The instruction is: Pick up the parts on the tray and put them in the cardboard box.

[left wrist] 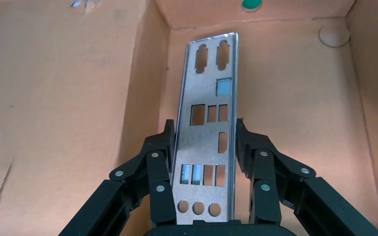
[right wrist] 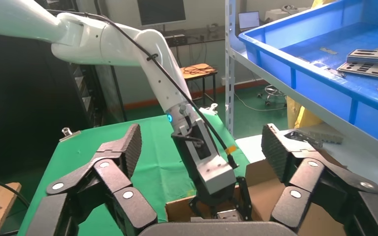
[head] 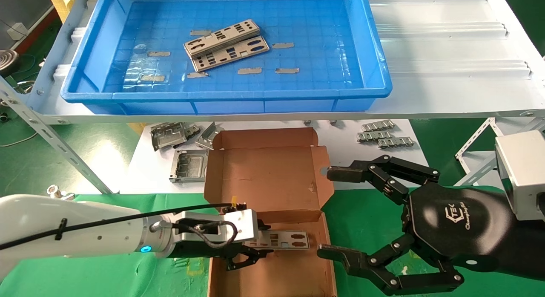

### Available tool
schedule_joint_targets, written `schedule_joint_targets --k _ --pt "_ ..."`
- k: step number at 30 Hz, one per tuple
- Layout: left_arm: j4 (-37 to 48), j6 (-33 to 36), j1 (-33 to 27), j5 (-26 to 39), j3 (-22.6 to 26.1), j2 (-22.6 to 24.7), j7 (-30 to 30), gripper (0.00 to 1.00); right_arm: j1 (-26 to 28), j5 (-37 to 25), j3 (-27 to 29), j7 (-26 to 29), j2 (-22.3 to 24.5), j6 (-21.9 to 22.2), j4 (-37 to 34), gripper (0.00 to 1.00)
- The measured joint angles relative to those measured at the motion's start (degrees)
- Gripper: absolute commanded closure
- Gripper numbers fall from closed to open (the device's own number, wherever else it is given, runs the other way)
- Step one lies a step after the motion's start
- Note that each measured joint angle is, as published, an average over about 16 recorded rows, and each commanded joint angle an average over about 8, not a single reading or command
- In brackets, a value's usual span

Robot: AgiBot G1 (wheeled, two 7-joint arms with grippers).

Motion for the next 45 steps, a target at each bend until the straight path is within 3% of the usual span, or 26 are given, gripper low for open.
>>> schedule_joint_targets --k 12,32,45 --pt "1.4 2.0 -0.2 -3.2 -0.8 0.5 -1.9 0.00 0.0 0.0 0.0 0.0 0.0 0.0 0.0 0.00" --pt "3.0 14.4 1.4 -23.9 -8.6 -4.9 2.2 0.00 0.0 0.0 0.0 0.0 0.0 0.0 0.0 0.00" --pt "2.8 15.6 2.4 -25.7 -10.5 -6.0 2.6 0.00 0.0 0.0 0.0 0.0 0.0 0.0 0.0 0.00"
